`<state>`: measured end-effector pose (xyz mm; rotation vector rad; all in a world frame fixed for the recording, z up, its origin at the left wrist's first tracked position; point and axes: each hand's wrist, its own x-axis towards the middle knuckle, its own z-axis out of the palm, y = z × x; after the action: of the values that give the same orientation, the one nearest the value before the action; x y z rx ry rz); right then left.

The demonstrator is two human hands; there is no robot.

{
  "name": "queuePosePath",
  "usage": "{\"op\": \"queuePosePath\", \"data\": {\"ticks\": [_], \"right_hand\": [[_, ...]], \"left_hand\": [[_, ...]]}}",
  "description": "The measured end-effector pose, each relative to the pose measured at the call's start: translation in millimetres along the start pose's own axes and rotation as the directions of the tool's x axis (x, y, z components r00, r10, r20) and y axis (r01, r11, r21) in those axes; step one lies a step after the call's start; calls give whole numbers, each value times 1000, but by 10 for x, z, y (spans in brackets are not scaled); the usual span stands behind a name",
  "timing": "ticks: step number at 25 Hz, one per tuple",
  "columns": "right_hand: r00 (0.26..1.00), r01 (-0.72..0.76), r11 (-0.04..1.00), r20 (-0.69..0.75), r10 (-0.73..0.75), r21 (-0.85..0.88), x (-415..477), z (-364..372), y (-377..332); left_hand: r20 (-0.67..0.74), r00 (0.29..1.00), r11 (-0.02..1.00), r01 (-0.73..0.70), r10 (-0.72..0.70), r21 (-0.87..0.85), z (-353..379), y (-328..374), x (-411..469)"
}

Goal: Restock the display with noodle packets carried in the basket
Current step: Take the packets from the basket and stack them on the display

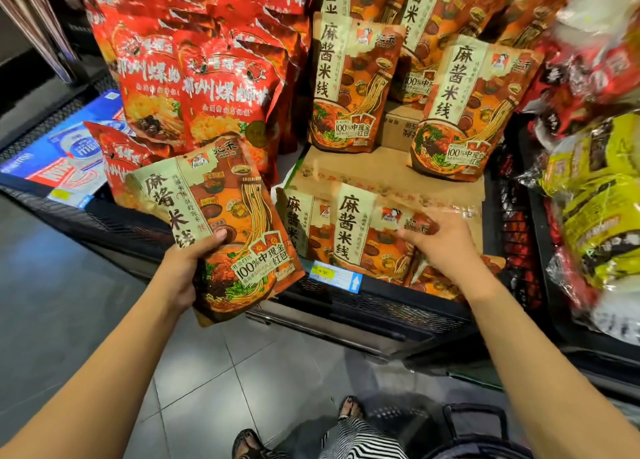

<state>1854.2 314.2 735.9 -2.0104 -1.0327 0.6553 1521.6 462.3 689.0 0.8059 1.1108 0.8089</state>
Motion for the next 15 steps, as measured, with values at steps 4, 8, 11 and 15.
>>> {"op": "queuePosePath", "data": {"ticks": [4, 8, 11, 15], "right_hand": [[999, -42, 995, -15, 41, -87, 92, -220, -70], [988, 95, 861, 156, -18, -499, 305, -89, -282], [946, 234, 764, 322, -36, -601, 231, 28, -111], [917, 346, 588, 397, -46, -731, 120, -27, 74]], "left_hand": [[61, 997, 998, 33, -36, 50, 230, -6, 3], [117, 990, 995, 64, -73, 81, 509, 25, 13], [140, 989, 994, 37, -51, 103, 708, 41, 2], [160, 986, 988, 12, -37, 155, 881, 108, -21]]}}
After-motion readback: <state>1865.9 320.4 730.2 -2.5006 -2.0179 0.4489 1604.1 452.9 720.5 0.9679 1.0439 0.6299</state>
